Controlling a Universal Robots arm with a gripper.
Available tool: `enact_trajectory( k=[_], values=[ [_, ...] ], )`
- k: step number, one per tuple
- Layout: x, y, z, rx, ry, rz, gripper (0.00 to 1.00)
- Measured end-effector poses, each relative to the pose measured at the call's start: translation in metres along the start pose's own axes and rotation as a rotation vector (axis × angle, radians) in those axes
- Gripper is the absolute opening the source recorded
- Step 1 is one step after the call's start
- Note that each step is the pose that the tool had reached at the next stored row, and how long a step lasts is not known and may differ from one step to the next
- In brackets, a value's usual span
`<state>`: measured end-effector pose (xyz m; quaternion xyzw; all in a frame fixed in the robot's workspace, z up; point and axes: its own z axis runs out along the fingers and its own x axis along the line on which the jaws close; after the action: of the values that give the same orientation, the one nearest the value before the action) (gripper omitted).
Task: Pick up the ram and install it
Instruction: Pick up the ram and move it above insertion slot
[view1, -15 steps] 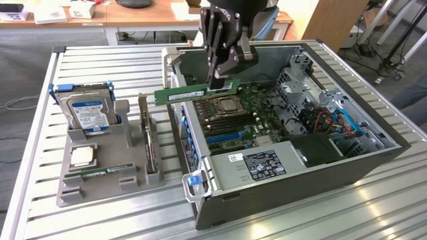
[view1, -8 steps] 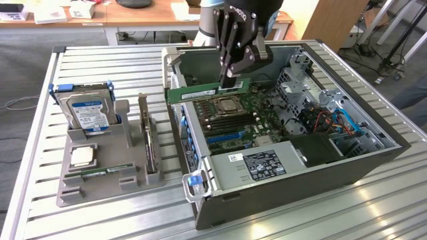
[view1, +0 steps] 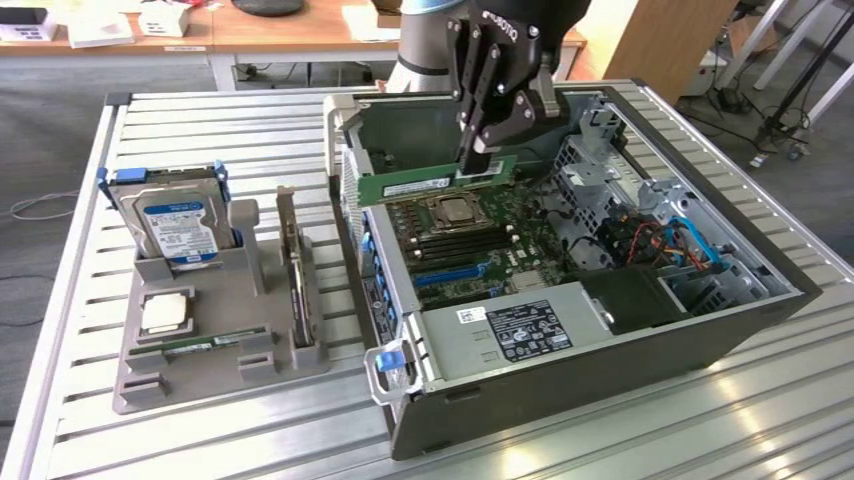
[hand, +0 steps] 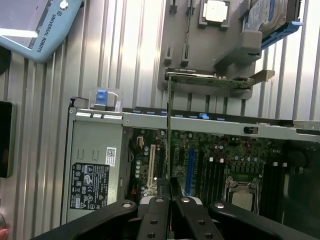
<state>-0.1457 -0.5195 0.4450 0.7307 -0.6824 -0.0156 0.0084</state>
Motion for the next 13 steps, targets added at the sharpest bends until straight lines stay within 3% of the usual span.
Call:
enact_trajectory(
  k=[13],
  values=[
    [0.002, -0.0255, -0.0009, 0.0, 0.0002, -0.007, 0.12]
  ],
)
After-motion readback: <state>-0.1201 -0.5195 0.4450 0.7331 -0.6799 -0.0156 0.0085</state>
